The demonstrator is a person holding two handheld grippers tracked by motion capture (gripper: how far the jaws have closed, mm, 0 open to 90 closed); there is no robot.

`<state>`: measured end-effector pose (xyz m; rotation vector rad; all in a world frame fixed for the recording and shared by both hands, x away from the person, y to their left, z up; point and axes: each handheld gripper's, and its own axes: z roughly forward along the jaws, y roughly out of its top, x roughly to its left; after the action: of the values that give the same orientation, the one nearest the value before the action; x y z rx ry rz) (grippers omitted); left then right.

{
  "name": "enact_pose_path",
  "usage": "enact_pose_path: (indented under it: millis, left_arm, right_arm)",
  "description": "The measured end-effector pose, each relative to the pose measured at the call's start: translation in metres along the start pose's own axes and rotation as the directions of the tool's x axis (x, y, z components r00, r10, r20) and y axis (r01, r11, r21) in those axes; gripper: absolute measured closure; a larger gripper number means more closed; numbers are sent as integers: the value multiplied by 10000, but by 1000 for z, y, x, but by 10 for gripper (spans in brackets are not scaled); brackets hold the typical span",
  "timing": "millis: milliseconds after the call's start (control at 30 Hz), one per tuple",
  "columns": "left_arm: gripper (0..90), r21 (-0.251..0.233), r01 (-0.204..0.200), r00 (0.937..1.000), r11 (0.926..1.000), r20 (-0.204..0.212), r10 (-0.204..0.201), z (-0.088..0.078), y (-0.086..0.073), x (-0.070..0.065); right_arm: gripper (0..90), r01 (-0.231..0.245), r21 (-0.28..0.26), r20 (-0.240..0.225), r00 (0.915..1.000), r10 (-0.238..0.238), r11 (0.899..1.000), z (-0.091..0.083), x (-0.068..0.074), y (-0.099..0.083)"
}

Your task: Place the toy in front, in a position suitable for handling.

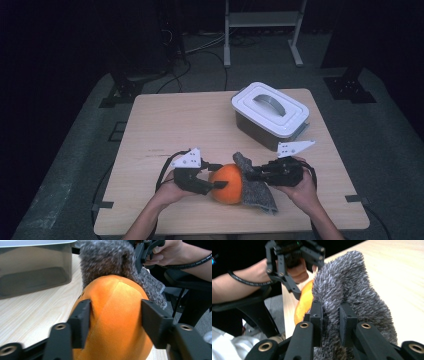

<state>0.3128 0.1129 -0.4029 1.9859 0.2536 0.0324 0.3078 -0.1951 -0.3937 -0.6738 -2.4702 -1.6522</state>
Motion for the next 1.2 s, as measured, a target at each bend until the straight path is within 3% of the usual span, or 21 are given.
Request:
enact_pose_path:
  millis: [67, 133, 167, 200, 267, 400, 500, 567, 633, 700, 833, 900, 1000, 1100, 1167, 1200]
  left_arm:
    - [280, -90, 253, 9996, 9996, 90, -253, 0, -1, 2]
    - [189, 121, 544, 9985, 9984, -22, -544, 3, -4, 6]
    - [177, 142, 695, 9975, 9975, 103, -696, 5, -6, 8]
    - [181, 189, 753, 9969, 9970, 204, -757, 6, -8, 9]
    - [289, 166, 565, 9980, 9983, 258, -569, 6, -8, 8]
    - [440, 140, 24, 9998, 9999, -179, -21, 3, -1, 1]
    - [467, 96, -272, 9990, 9996, -355, 276, 2, 3, -4]
    - [472, -24, -275, 9982, 9996, -532, 273, -2, 5, -3]
    - [472, -179, -157, 9974, 9997, -710, 144, -8, 6, -1]
    - [472, -45, -227, 9960, 9997, -863, 222, -8, 6, -2]
    - [465, 112, -408, 9956, 9991, -837, 416, -1, 6, -5]
    - [453, 130, -470, 9957, 9988, -788, 479, 2, 8, -8]
    - [391, 89, -290, 9980, 9995, -554, 294, 6, 8, -9]
    - [292, 68, 4, 9989, 10000, -460, -1, 5, 7, -5]
    - [213, 439, 138, 9985, 9989, -541, -115, 5, 4, -1]
    - [218, 490, 95, 9989, 9988, -467, -73, 6, 2, 0]
  right_arm:
    - [750, -18, 177, -16, 10000, 18, 9998, 2, -3, -3]
    - [749, -89, 304, -35, 10000, 90, 9995, 2, -6, -6]
    - [747, -100, 332, -47, 9999, 101, 9994, 2, -7, -6]
    - [743, -123, 421, 21, 9999, 123, 9990, 2, -7, -7]
    - [744, -67, 531, 210, 9998, 56, 9986, 1, -6, -6]
    - [755, 124, -105, 72, 9999, -123, 9999, -3, 1, 1]
    - [755, 431, -321, -213, 9988, -438, 9986, -2, 10, 7]
    - [756, 421, -161, -49, 9991, -422, 9990, -1, 9, 6]
    - [755, 304, 187, 426, 9986, -312, 9994, 0, 3, 2]
    - [755, 7, 308, 460, 9989, -21, 9995, 2, -3, -4]
    - [755, 146, -134, 134, 9998, -144, 9998, 3, 3, 1]
    - [755, 321, -517, -220, 9992, -333, 9981, 2, 10, 7]
    - [751, 532, -273, -288, 9981, -540, 9982, 7, 15, 9]
    - [754, 286, 16, -242, 9993, -285, 9996, 11, 9, 1]
    - [754, 149, -20, -241, 9996, -150, 9999, 8, 4, -2]
    - [753, 63, 0, -222, 9997, -63, 10000, 6, 3, -3]
